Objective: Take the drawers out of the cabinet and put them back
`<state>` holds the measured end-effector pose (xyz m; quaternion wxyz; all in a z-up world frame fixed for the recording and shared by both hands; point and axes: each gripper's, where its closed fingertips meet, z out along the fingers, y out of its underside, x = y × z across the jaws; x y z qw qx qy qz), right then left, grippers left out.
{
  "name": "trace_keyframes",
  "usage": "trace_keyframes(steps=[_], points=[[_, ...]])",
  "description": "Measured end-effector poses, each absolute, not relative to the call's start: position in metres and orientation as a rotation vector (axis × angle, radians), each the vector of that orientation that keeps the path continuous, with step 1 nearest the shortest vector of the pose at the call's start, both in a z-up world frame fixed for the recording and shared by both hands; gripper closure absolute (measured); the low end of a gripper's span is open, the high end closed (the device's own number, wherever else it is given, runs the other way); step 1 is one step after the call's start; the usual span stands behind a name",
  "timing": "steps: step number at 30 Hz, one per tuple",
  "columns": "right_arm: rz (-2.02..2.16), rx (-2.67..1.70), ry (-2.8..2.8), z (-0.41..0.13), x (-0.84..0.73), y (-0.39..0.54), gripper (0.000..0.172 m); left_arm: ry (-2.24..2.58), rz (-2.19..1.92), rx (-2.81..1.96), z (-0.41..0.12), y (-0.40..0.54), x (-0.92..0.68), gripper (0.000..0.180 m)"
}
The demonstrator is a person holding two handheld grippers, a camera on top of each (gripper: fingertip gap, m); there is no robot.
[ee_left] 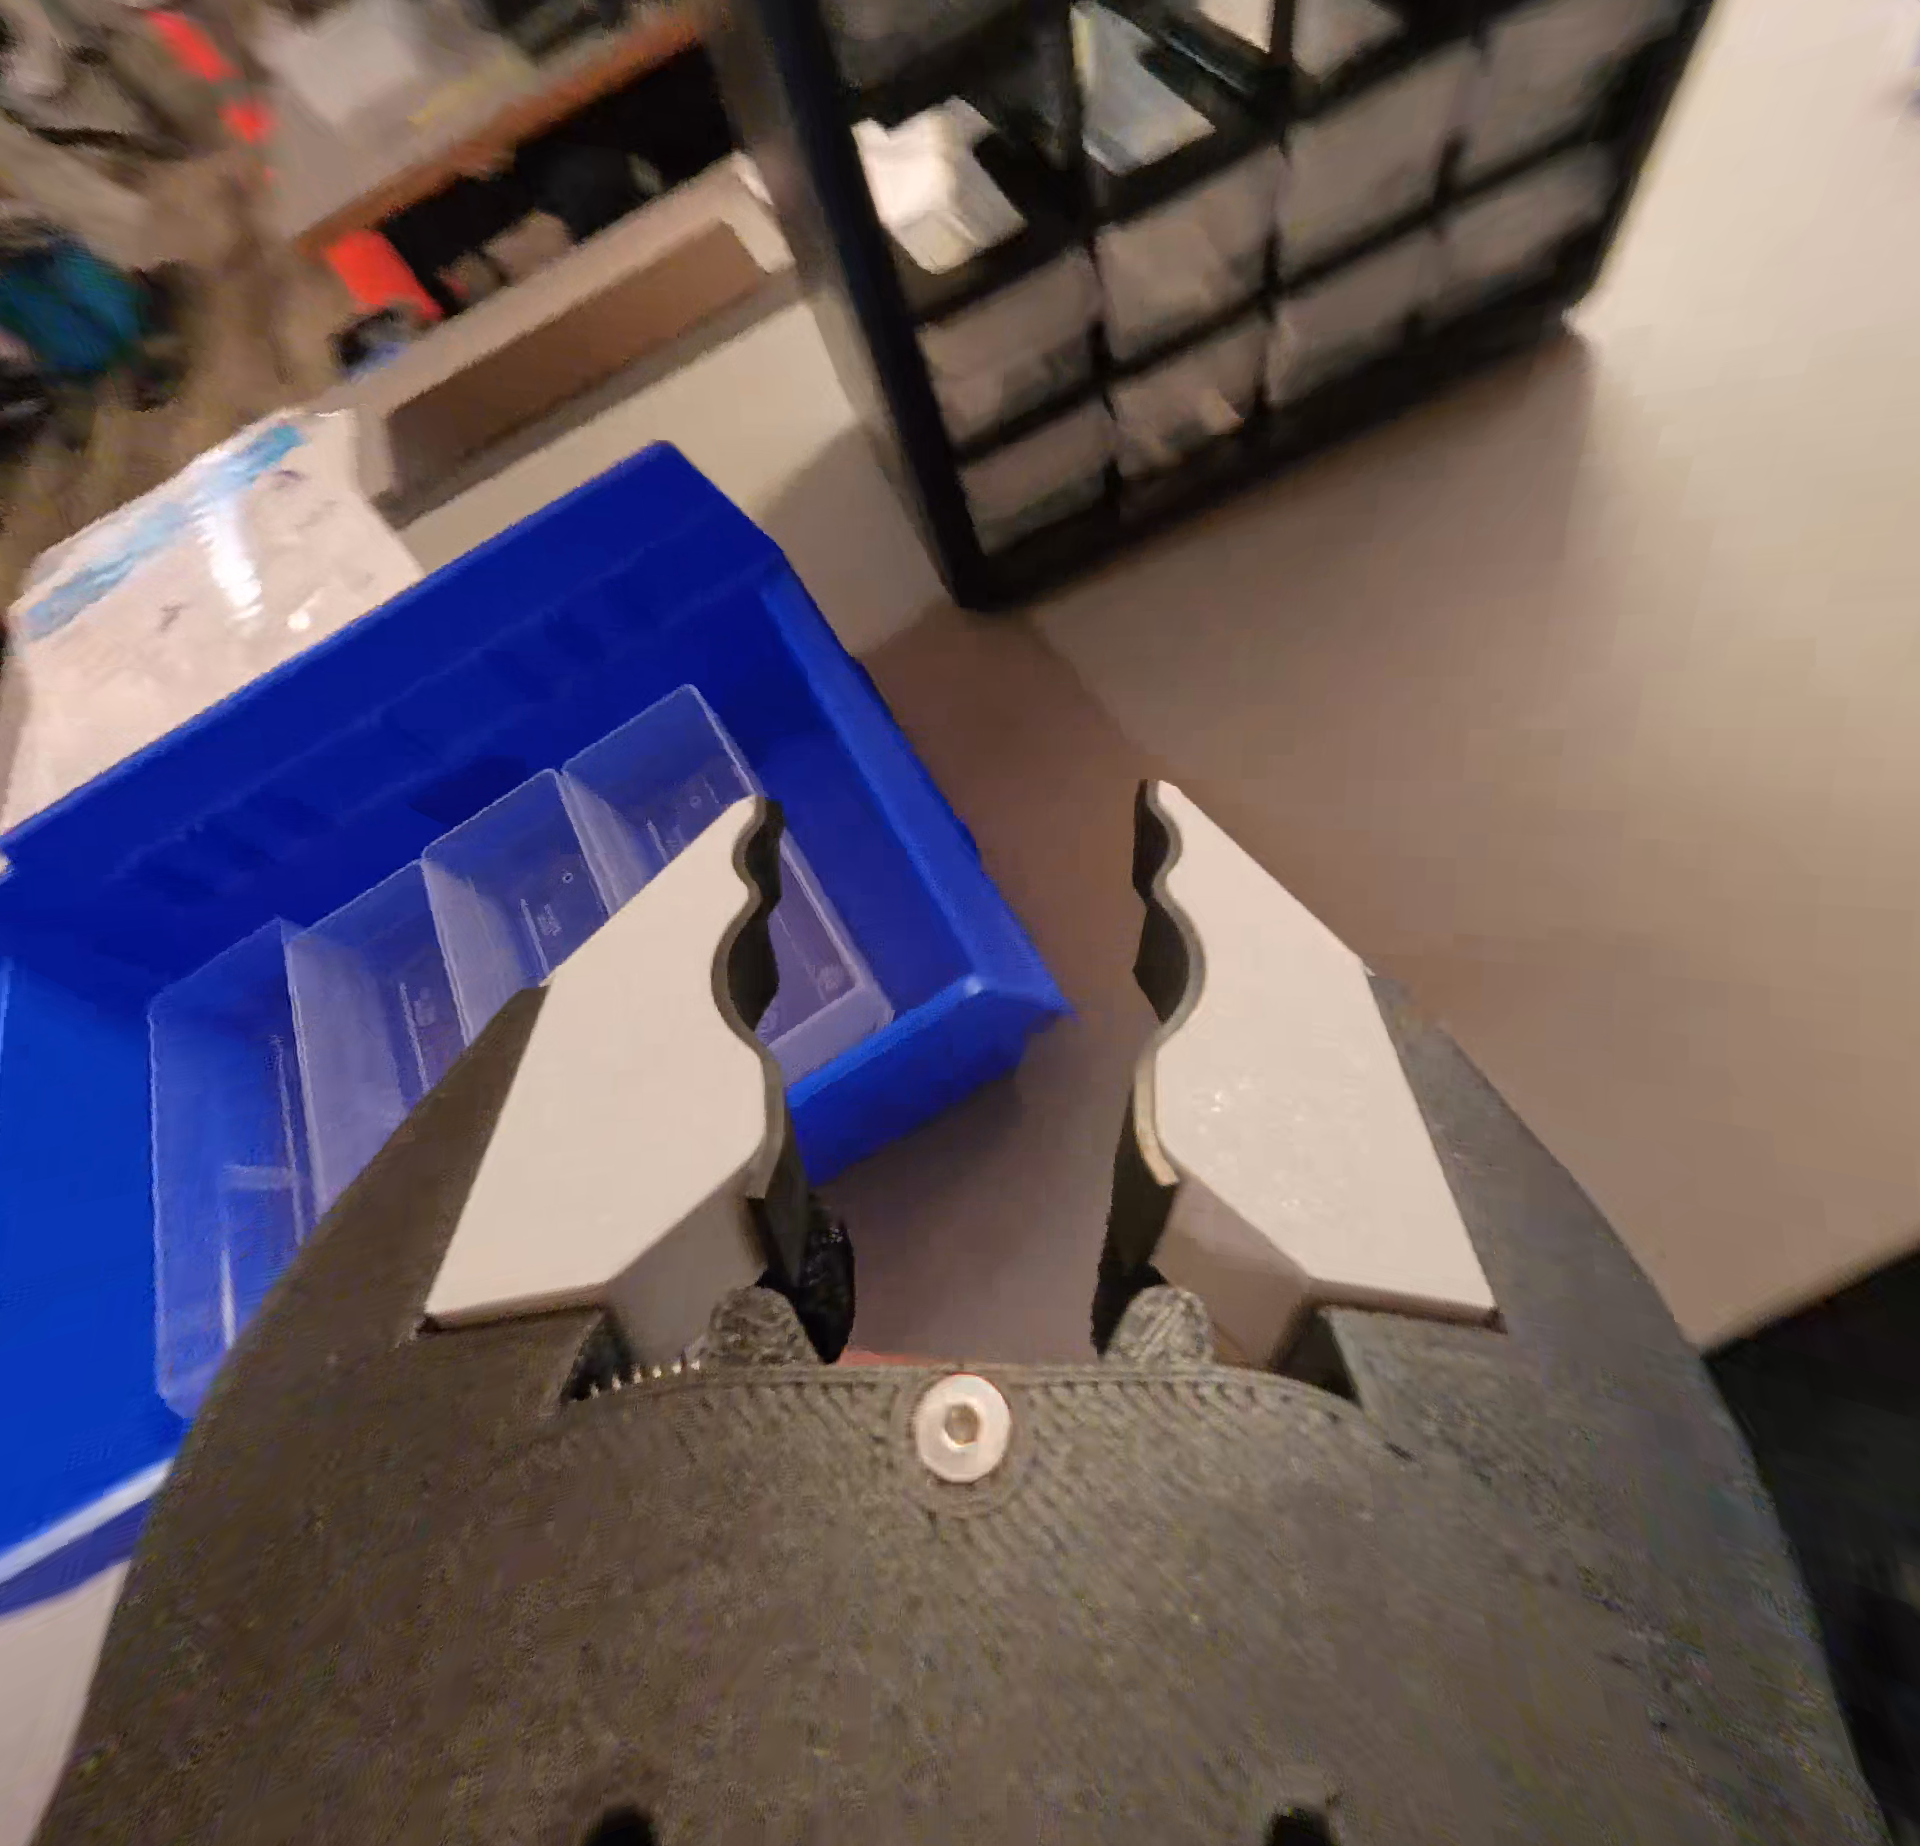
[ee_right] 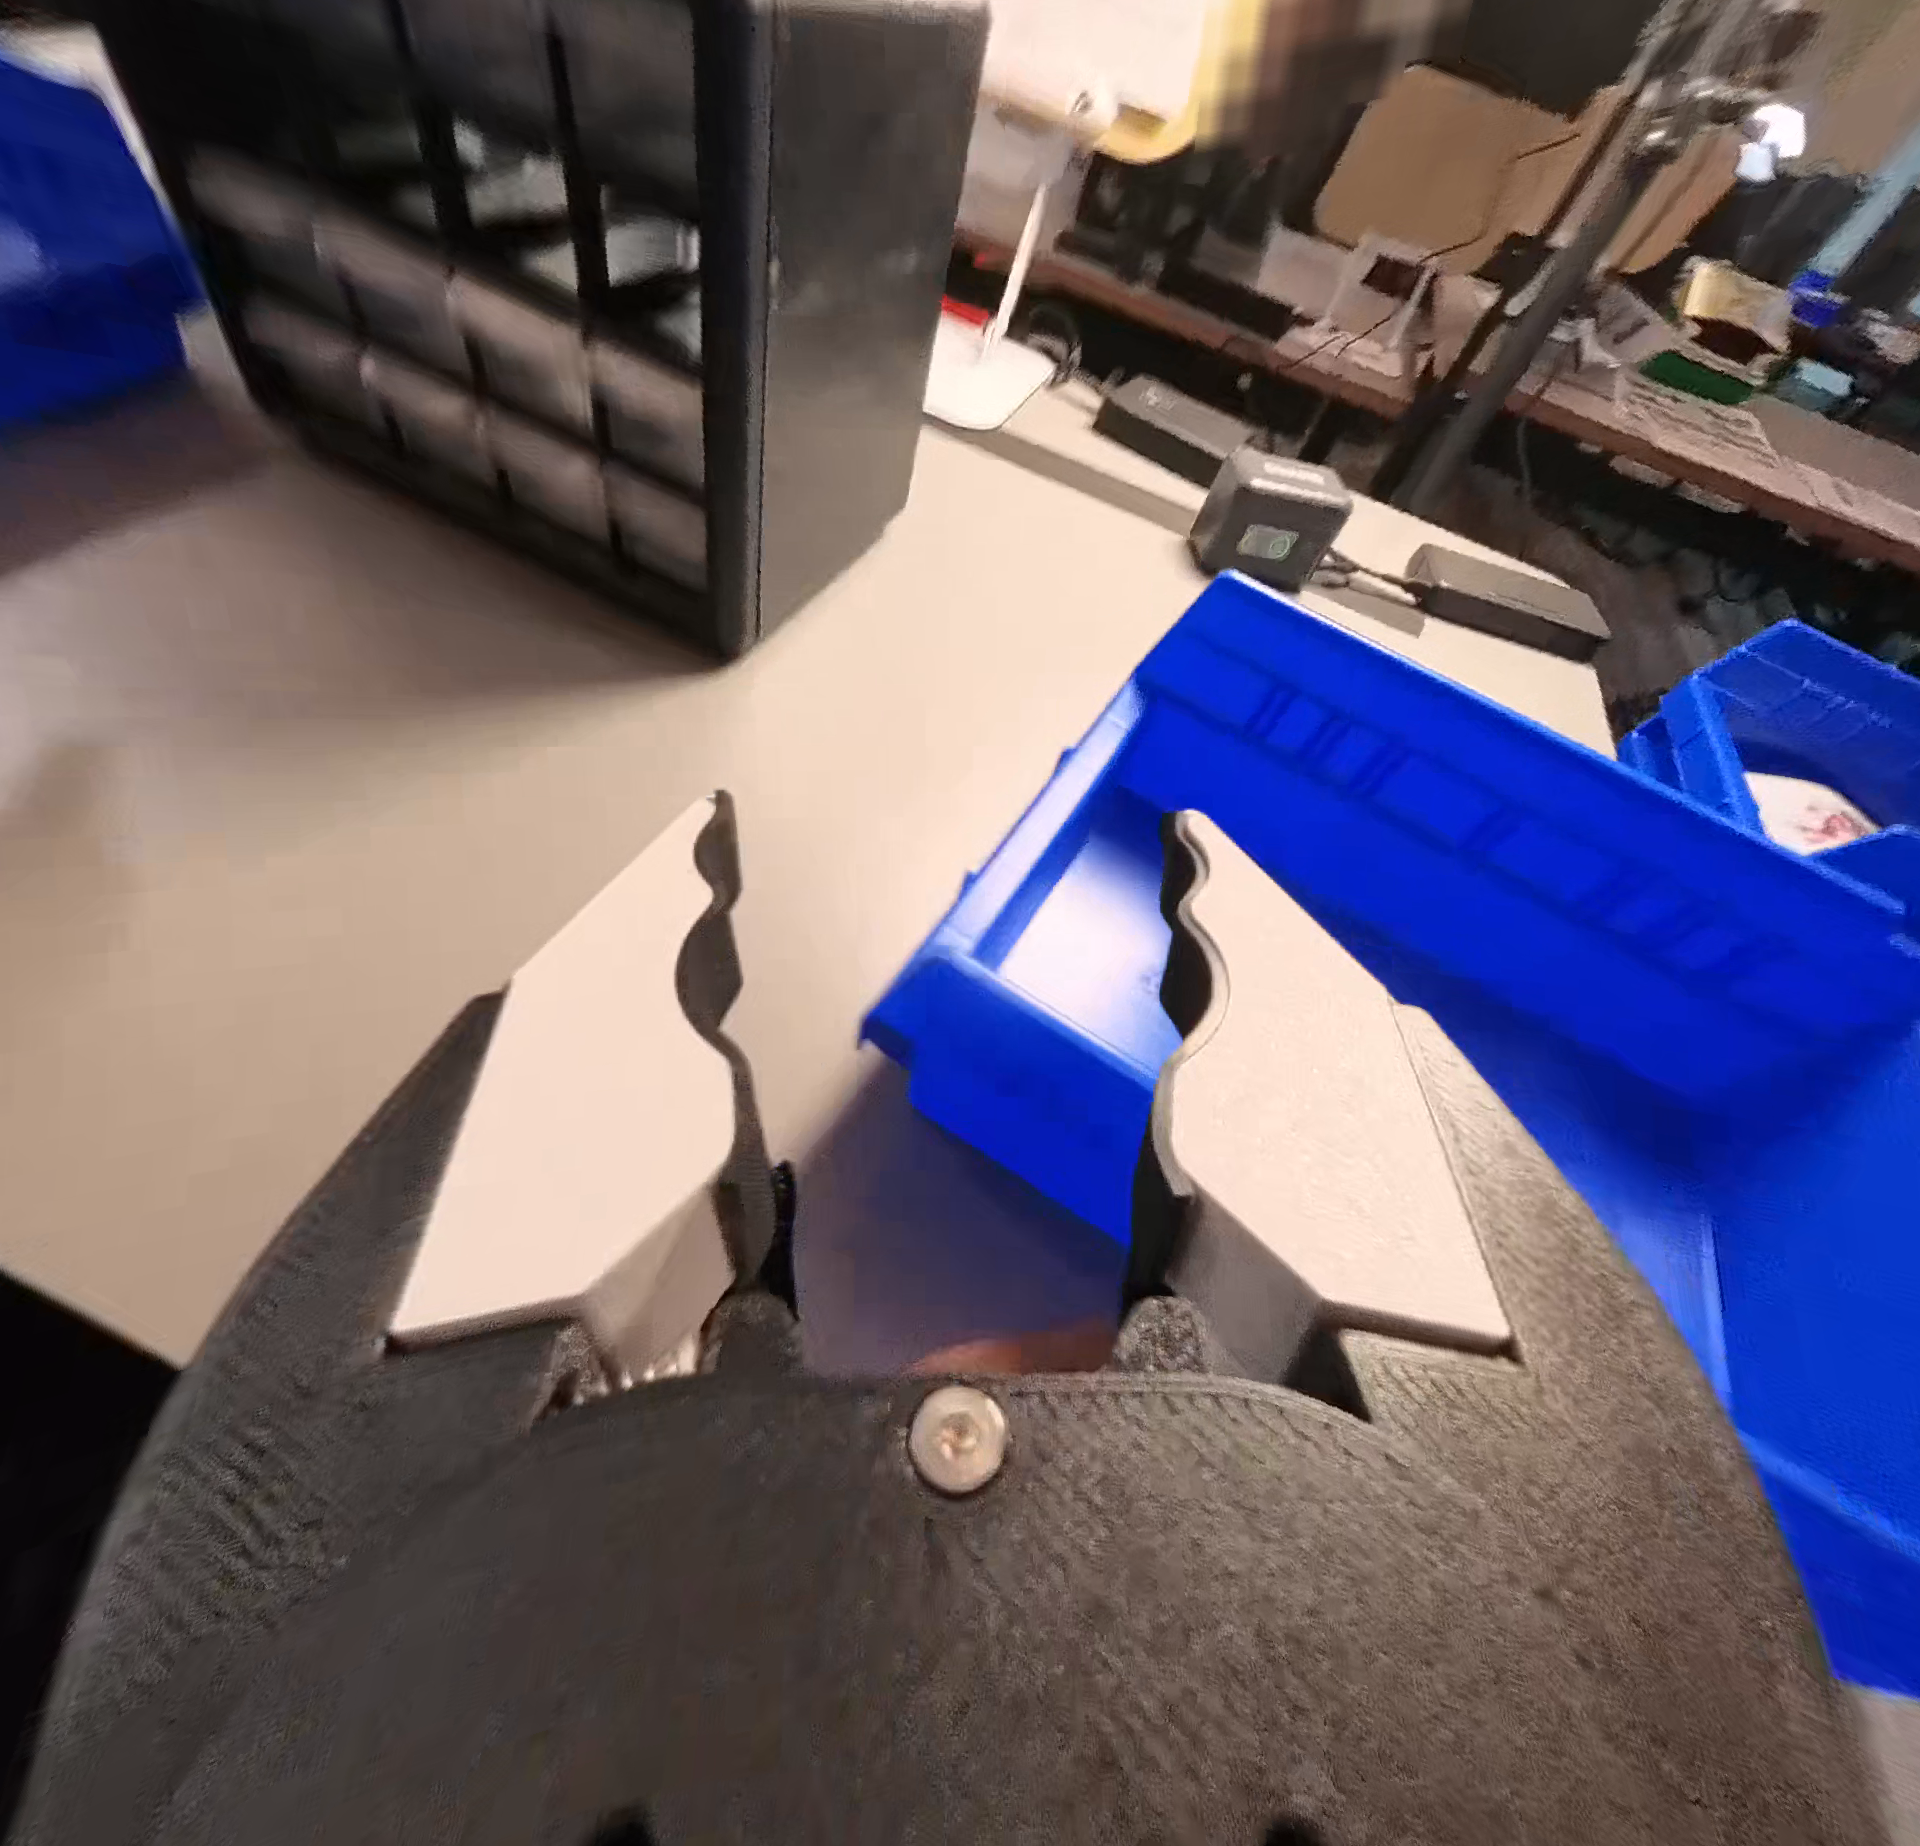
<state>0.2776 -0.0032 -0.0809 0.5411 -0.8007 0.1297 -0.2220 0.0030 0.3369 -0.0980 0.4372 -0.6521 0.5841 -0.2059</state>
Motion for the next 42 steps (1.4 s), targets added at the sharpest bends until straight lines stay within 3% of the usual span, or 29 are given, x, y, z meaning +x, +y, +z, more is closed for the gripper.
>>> trace_keyframes(steps=[1,7,9,18,20,24,28,34,42], points=[[-0.542,-1.867,0.351,-0.081,0.276,0.001,0.087,1.365,-0.504,-1.627,-0.099,0.338,0.007,0.112],[-0.755,-1.785,0.561,-0.093,0.303,0.010,0.090,1.100,-0.228,-1.612,-0.119,0.367,-0.005,0.124],[-0.802,-1.794,0.579,-0.098,0.309,0.010,0.092,1.045,-0.184,-1.596,-0.116,0.377,-0.020,0.117],[-0.936,-1.791,0.554,-0.108,0.311,-0.007,0.104,0.788,-0.094,-1.653,-0.116,0.422,-0.098,0.127],[-0.953,-1.781,0.563,-0.108,0.310,-0.016,0.103,0.707,-0.149,-1.658,-0.114,0.424,-0.107,0.126],[-0.960,-1.692,0.585,-0.099,0.302,-0.026,0.085,0.616,-0.179,-1.640,-0.116,0.426,-0.112,0.120],[-1.006,-1.628,0.644,-0.100,0.299,-0.032,0.081,0.584,-0.209,-1.641,-0.119,0.429,-0.115,0.116],[-1.071,-1.672,0.731,-0.120,0.309,-0.059,0.086,0.536,-0.142,-1.709,-0.129,0.455,-0.156,0.134],[-1.047,-1.657,0.782,-0.118,0.297,-0.078,0.088,0.659,-0.255,-1.482,-0.078,0.411,-0.125,0.132]])
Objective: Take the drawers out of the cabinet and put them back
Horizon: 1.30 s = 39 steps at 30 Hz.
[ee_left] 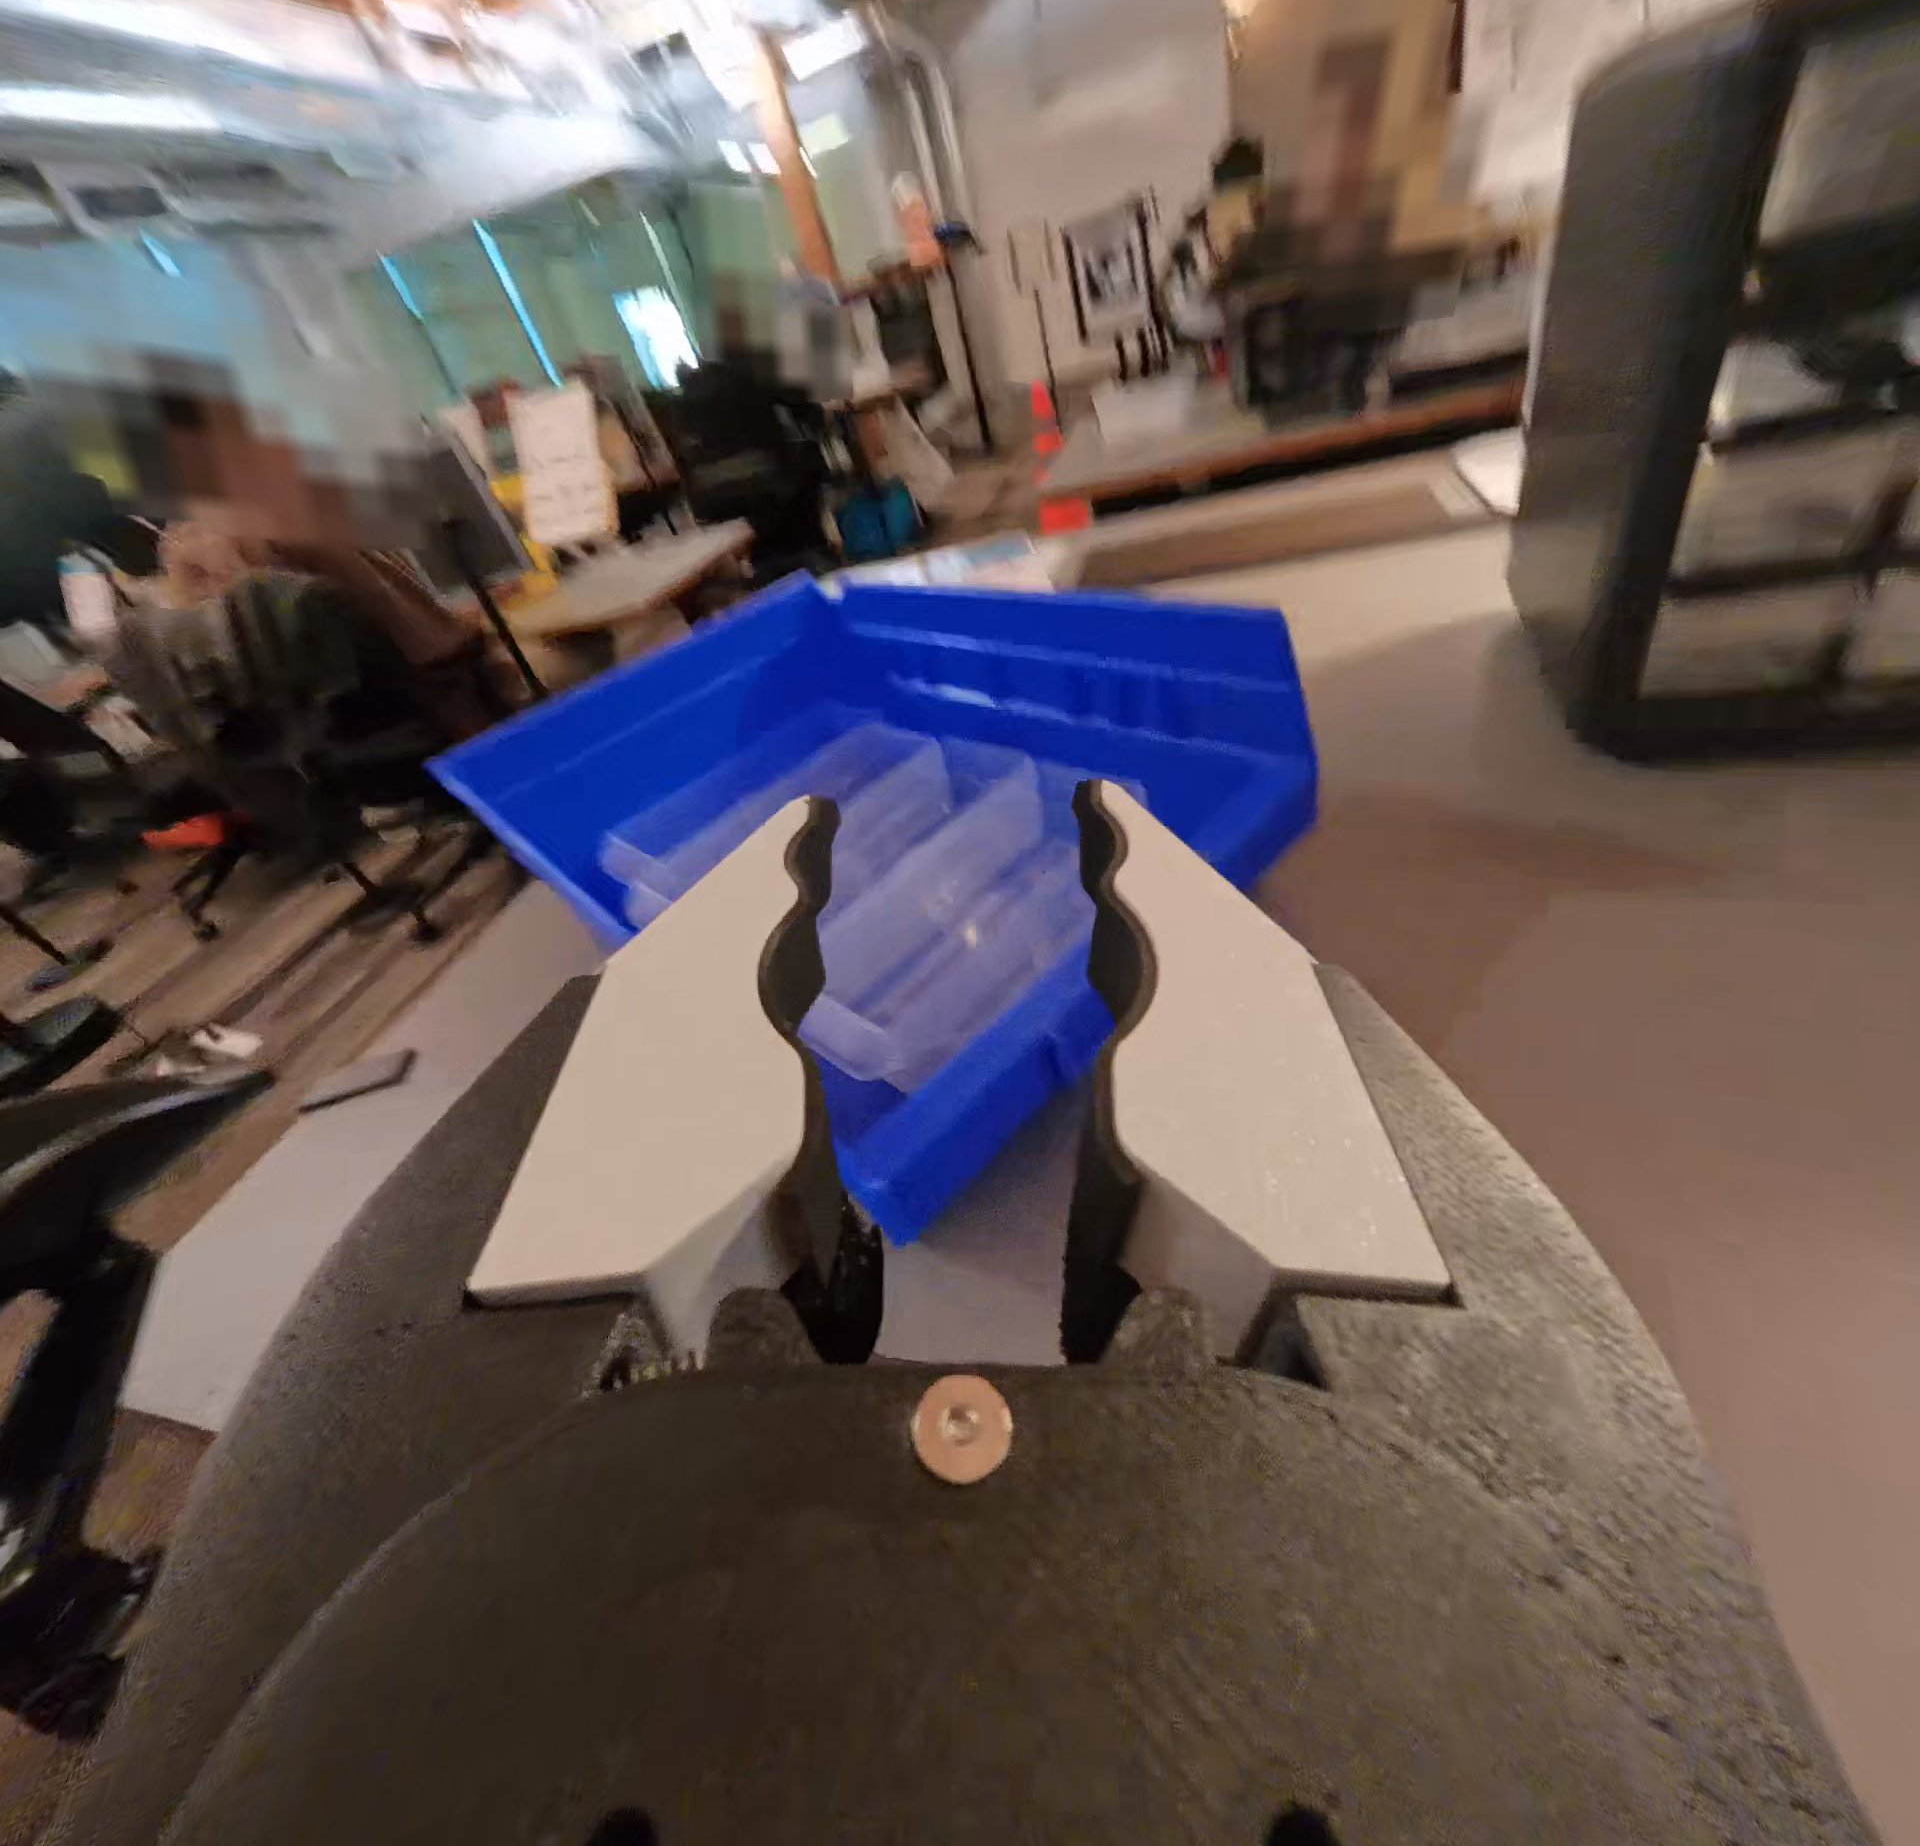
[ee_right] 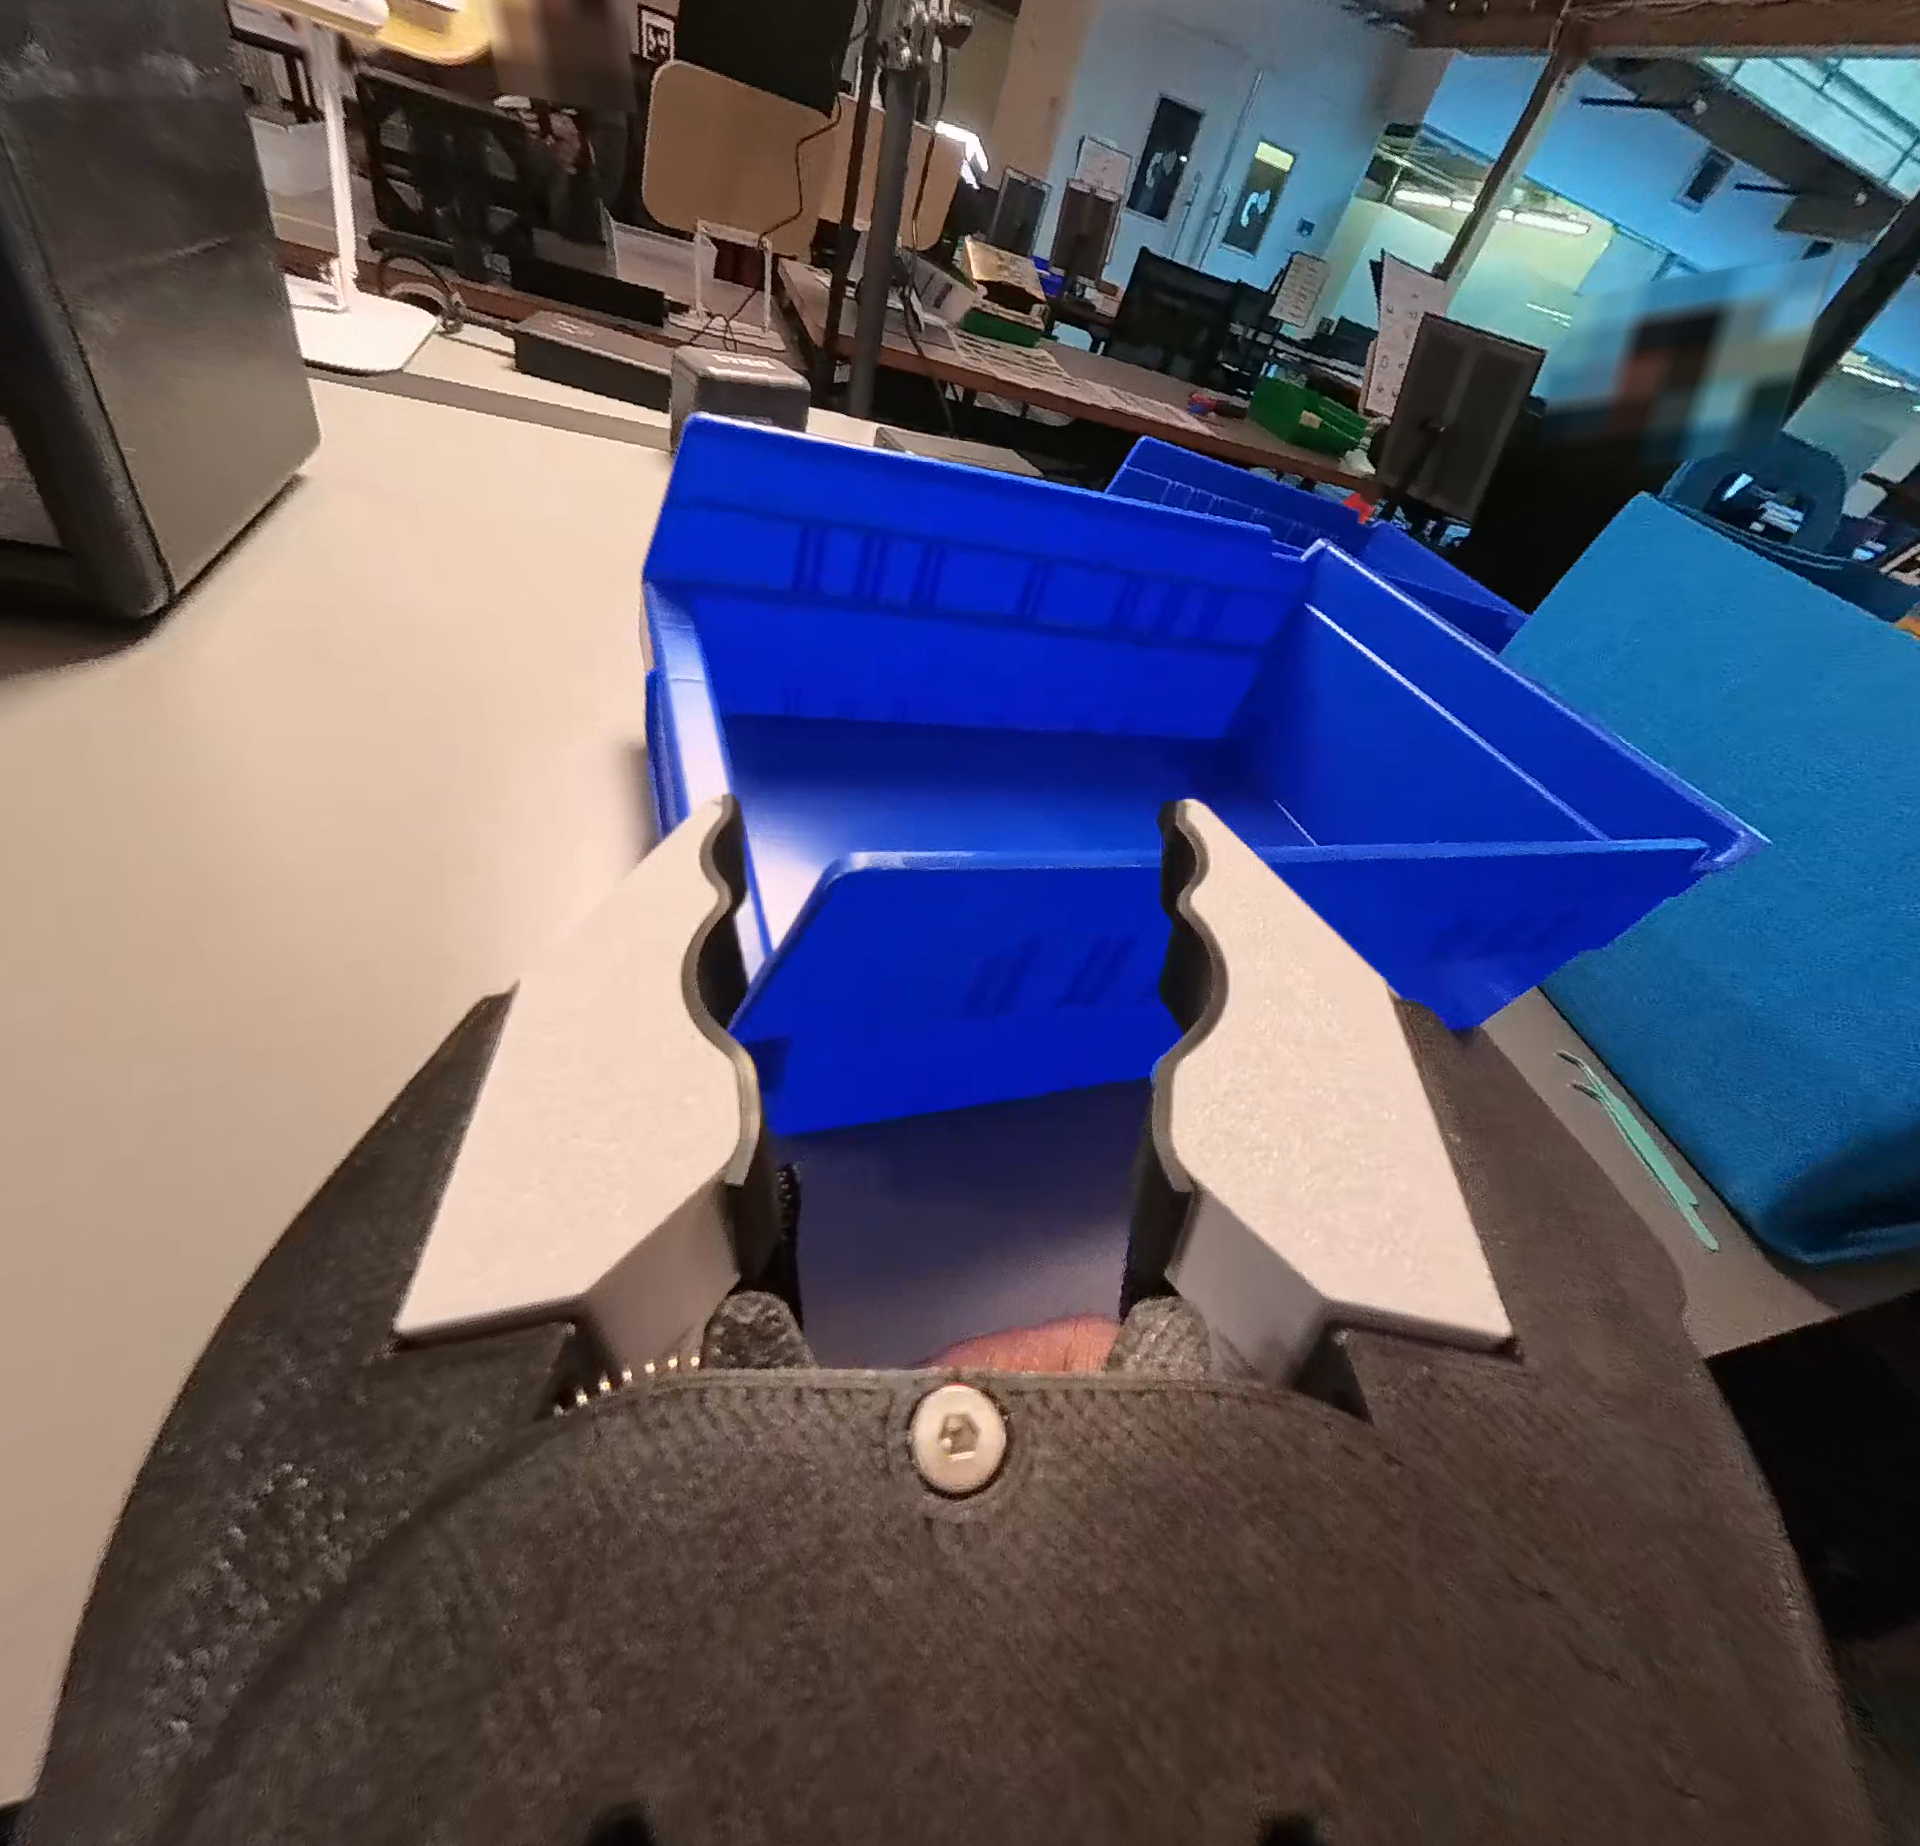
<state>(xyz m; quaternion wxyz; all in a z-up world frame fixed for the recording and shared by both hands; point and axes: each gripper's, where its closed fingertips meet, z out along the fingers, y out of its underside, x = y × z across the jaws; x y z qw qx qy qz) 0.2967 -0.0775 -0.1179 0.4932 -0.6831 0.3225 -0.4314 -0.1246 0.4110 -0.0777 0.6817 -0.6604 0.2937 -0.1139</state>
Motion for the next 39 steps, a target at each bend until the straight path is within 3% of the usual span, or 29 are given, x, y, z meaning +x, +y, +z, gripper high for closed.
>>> trace_keyframes(steps=[9,10,14,16,20,27,31,33,36,37,39], points=[[-1.095,-1.621,0.844,-0.117,0.301,-0.098,0.095,0.525,-0.031,-1.579,-0.110,0.447,-0.158,0.124],[-1.109,-1.613,0.853,-0.116,0.303,-0.103,0.098,0.525,-0.021,-1.606,-0.118,0.453,-0.164,0.126],[-1.100,-1.568,0.898,-0.115,0.307,-0.119,0.098,0.503,-0.083,-1.670,-0.134,0.471,-0.185,0.166],[-1.093,-1.561,0.904,-0.115,0.309,-0.124,0.097,0.488,-0.081,-1.684,-0.133,0.482,-0.196,0.169],[-1.069,-1.542,0.911,-0.113,0.312,-0.134,0.098,0.473,-0.098,-1.744,-0.135,0.501,-0.211,0.166],[-1.078,-1.546,0.945,-0.116,0.307,-0.138,0.084,0.459,-0.116,-1.688,-0.120,0.481,-0.208,0.142],[-1.110,-1.588,0.918,-0.114,0.313,-0.146,0.101,0.501,-0.107,-1.766,-0.144,0.499,-0.212,0.167],[-1.089,-1.629,0.863,-0.112,0.321,-0.152,0.118,0.511,-0.103,-1.775,-0.146,0.511,-0.217,0.174],[-1.082,-1.734,0.774,-0.114,0.339,-0.172,0.128,0.514,-0.079,-1.794,-0.144,0.522,-0.228,0.173],[-1.072,-1.754,0.771,-0.112,0.340,-0.179,0.135,0.503,-0.075,-1.780,-0.137,0.521,-0.230,0.166],[-1.084,-1.701,0.757,-0.092,0.332,-0.185,0.132,0.500,-0.080,-1.727,-0.120,0.507,-0.225,0.147]])
